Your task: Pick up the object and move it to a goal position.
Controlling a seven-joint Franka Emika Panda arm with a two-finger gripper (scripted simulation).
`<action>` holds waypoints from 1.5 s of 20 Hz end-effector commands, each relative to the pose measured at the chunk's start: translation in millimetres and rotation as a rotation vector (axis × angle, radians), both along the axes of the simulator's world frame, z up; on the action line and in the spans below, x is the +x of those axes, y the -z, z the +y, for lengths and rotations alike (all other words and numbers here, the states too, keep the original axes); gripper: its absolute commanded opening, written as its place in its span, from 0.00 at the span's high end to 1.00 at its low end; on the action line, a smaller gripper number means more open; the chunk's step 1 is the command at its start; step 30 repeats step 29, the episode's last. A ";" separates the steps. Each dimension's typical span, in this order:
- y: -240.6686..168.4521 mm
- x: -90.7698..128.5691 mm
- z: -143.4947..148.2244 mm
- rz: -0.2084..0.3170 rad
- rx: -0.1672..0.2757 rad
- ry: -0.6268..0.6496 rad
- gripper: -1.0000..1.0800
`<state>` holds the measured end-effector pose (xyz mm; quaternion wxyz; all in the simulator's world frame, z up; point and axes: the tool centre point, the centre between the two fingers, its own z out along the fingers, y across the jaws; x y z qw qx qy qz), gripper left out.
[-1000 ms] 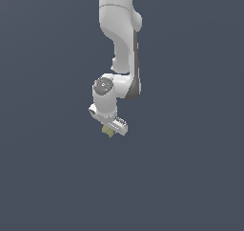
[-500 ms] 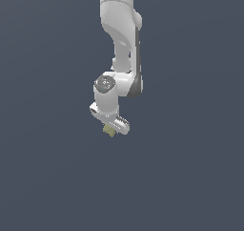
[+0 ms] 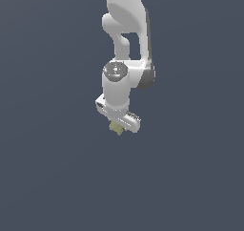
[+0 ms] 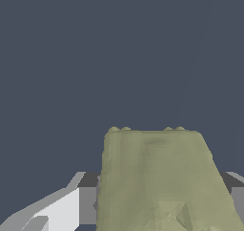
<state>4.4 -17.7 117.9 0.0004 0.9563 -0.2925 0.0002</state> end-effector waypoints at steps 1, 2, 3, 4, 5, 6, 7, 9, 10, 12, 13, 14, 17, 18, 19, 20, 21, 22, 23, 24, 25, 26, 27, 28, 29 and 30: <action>-22.6 7.6 13.7 0.000 -0.001 0.000 1.00; -31.9 10.9 19.3 0.000 -0.001 0.000 1.00; -41.2 14.3 24.9 0.000 -0.001 0.000 1.00; -50.6 17.7 30.6 0.000 -0.001 0.000 1.00; -60.0 21.2 36.4 0.000 -0.001 0.000 1.00; -69.5 24.7 42.2 0.000 -0.001 0.000 1.00; -78.9 28.3 48.0 0.000 -0.001 0.000 1.00; -96.5 35.1 58.8 0.000 -0.001 0.000 1.00; -104.4 38.2 63.6 0.000 -0.001 0.000 1.00; -118.5 43.9 72.4 0.000 -0.001 0.000 1.00; -124.7 46.5 76.2 0.000 -0.001 0.000 1.00; -130.4 48.9 79.7 0.000 -0.001 0.000 1.00; -144.6 55.1 88.5 0.000 0.000 0.000 1.00; -148.3 56.9 90.9 0.000 0.000 0.000 1.00; -151.7 58.4 93.0 0.000 0.000 0.000 1.00; -154.7 59.8 94.9 0.000 0.000 0.000 1.00; -157.3 61.0 96.5 0.000 0.001 0.000 1.00; -159.5 62.1 97.9 0.000 0.001 0.000 1.00; -161.4 63.0 99.1 0.000 0.001 0.000 1.00; -162.9 63.8 100.0 0.000 0.001 0.000 1.00; -164.0 64.5 100.8 0.000 0.001 0.000 1.00; -164.8 65.0 101.3 0.000 0.001 0.000 1.00; -165.2 65.4 101.5 0.000 0.001 0.000 1.00; -165.3 65.7 101.6 0.000 0.001 0.000 1.00; -165.3 65.8 101.6 0.000 0.001 0.000 1.00; -165.3 65.8 101.6 0.000 0.001 0.000 1.00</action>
